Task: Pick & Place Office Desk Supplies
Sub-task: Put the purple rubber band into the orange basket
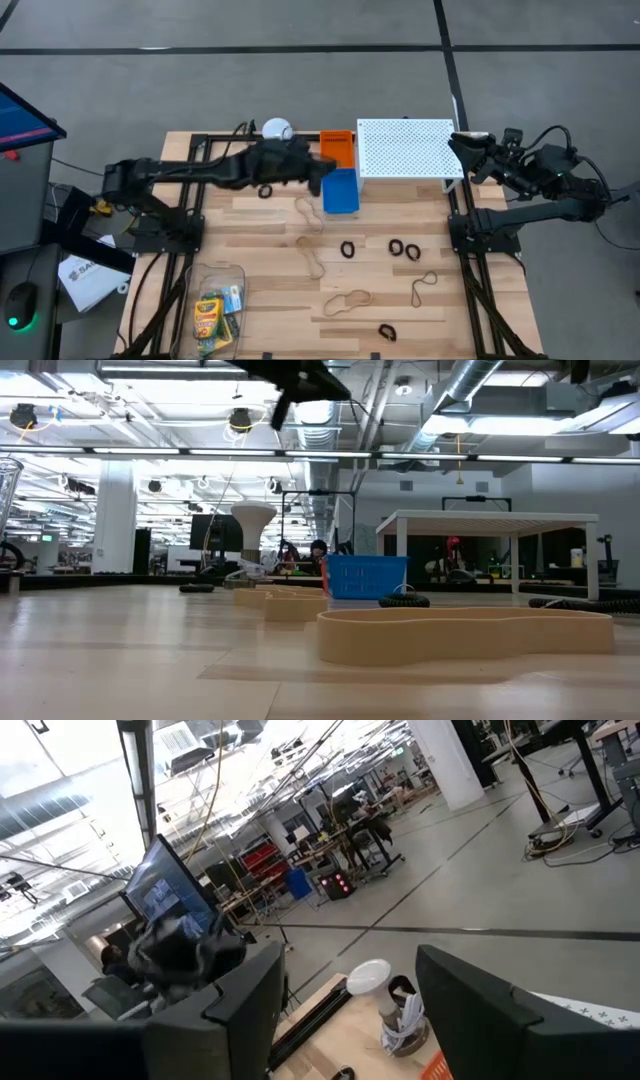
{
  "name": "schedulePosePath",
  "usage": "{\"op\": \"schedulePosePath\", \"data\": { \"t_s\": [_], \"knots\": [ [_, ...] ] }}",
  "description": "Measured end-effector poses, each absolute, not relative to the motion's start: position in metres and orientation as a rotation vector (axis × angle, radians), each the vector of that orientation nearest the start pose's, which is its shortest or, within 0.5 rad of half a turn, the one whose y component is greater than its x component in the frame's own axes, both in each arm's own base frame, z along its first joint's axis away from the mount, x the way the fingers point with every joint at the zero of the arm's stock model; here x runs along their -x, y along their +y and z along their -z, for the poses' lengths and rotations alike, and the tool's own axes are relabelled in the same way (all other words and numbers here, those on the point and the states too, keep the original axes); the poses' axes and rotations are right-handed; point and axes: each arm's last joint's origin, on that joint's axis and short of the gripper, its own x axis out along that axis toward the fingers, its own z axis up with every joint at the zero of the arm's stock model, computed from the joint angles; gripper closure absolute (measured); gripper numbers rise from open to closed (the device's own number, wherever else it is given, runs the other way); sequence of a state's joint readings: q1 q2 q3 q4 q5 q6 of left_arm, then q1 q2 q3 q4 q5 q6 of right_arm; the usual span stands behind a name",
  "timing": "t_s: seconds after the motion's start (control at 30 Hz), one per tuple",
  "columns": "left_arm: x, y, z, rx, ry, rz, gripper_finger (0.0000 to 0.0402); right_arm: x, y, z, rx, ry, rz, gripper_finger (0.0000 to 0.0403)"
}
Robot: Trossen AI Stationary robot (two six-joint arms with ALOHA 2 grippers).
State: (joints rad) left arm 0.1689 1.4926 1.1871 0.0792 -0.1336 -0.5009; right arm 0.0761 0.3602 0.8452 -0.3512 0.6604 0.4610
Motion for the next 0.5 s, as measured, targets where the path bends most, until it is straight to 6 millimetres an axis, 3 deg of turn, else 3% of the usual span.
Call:
{"op": "schedulePosePath", "data": {
  "t_s": [0.27,0.5],
  "knots": [
    [-0.36,0.122,-0.328,0.481,0.063,-0.483,0.0401,-0.053,-0.014,-0.375,-0.493,-0.246,0.546,0.0179],
    [-0.377,0.148,-0.29,0.512,0.107,-0.534,0.0401,-0.053,-0.014,-0.375,-0.5,-0.249,0.547,0.0179]
  ]
}}
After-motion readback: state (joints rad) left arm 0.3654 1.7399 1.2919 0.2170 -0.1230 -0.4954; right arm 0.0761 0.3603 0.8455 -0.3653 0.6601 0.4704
